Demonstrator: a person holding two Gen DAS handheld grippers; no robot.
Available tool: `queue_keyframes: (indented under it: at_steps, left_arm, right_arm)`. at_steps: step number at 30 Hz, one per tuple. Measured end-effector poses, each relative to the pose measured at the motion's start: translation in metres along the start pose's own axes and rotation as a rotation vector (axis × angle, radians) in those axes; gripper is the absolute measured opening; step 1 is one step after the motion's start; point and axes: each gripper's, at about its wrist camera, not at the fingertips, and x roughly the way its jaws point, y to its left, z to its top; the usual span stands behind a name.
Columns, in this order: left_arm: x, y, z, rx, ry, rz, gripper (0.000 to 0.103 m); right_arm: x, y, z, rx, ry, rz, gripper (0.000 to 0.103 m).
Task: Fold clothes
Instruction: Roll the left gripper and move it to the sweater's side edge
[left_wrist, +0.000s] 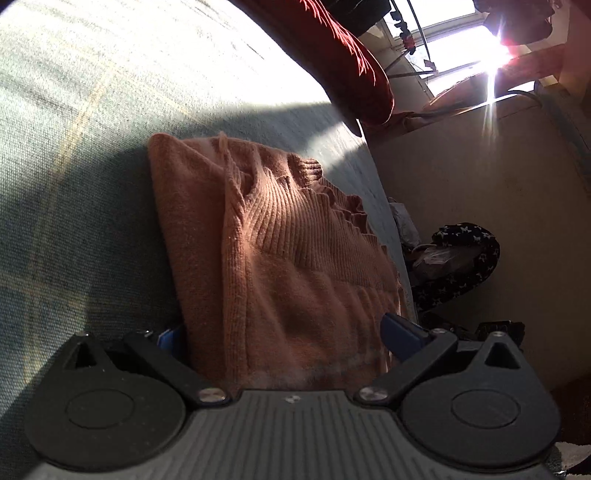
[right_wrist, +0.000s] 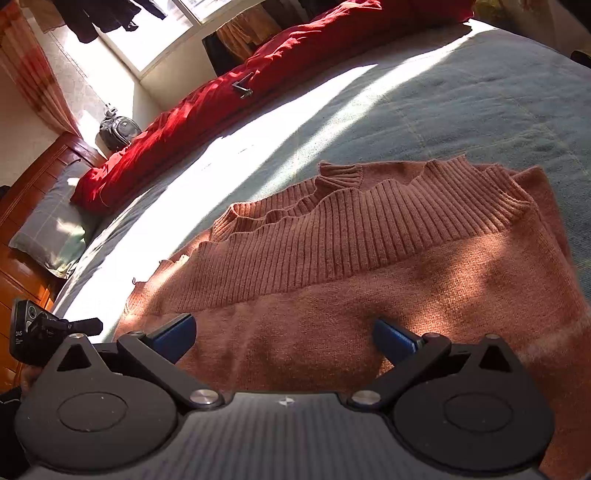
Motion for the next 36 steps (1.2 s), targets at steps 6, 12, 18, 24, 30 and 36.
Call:
queue_keyframes:
  at_steps: [6,12,18,24,30,36]
  left_arm:
    - [0.012,0.015,0.027,-0.057,-0.023,-0.037,0.102]
    - [0.021,0.013,0.031,-0.035,0.035,-0.075,0.102]
    - [0.019,0.019,0.027,-0.036,0.055,-0.122,0.101]
    - [0.031,0.015,0.035,0.002,0.062,-0.103,0.100]
    - [0.020,0.021,0.027,0.067,0.092,-0.037,0.061]
    - [0.018,0.042,0.031,-0.002,0.107,0.000,0.029]
  right_arm:
    - [0.005,0.002,0.004,0.001,0.003,-0.003,0.103]
    - [0.007,0.012,0.002,-0.032,0.016,-0.009,0.103]
    - [0.003,0.013,-0.001,-0.031,0.017,-0.013,0.103]
    - [0.012,0.022,0.004,-0.044,0.028,0.002,0.103]
    - [0.020,0.027,0.006,-0.062,0.050,0.010,0.103]
    - [0.027,0.025,0.009,-0.058,0.058,0.005,0.103]
